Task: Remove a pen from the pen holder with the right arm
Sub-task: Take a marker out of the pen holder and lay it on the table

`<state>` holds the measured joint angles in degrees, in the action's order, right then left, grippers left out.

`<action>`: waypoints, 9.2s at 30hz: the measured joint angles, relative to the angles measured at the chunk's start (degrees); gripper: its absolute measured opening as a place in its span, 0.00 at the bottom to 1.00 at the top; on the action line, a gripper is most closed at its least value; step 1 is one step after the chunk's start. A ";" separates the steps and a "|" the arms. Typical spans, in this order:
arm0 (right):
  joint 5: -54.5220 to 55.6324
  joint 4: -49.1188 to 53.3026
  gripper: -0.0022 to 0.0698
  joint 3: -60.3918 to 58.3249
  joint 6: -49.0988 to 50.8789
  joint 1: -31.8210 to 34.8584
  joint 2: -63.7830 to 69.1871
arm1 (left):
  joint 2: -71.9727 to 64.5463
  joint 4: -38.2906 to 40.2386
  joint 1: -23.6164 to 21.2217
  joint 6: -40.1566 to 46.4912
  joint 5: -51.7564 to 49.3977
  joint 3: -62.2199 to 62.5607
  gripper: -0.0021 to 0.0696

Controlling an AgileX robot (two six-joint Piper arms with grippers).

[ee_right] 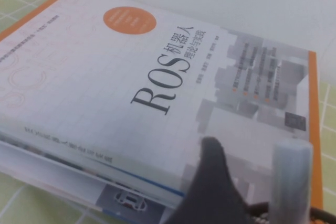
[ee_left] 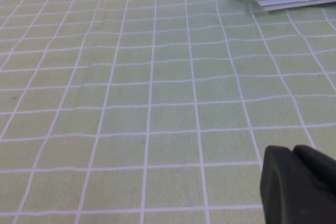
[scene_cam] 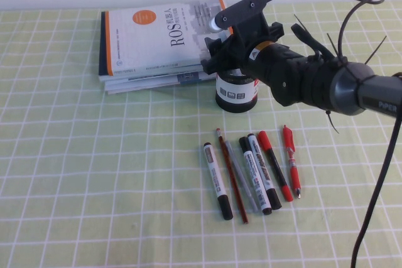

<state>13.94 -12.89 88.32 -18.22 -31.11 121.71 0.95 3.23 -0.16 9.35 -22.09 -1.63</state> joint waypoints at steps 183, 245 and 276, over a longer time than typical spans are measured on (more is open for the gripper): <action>-61.93 11.09 0.01 -38.41 32.01 -8.62 -67.33 | 0.00 0.00 0.00 0.00 0.00 0.00 0.02; -24.32 -4.45 0.01 -89.87 6.60 27.90 -122.20 | 0.00 0.00 0.00 0.00 0.00 0.00 0.02; -35.64 6.06 0.01 -89.87 15.09 27.90 -122.20 | 0.00 0.00 0.00 0.00 0.00 0.00 0.02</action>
<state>-21.70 -6.83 -1.55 -3.13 -3.21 -0.49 0.95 3.23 -0.16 9.35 -22.09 -1.63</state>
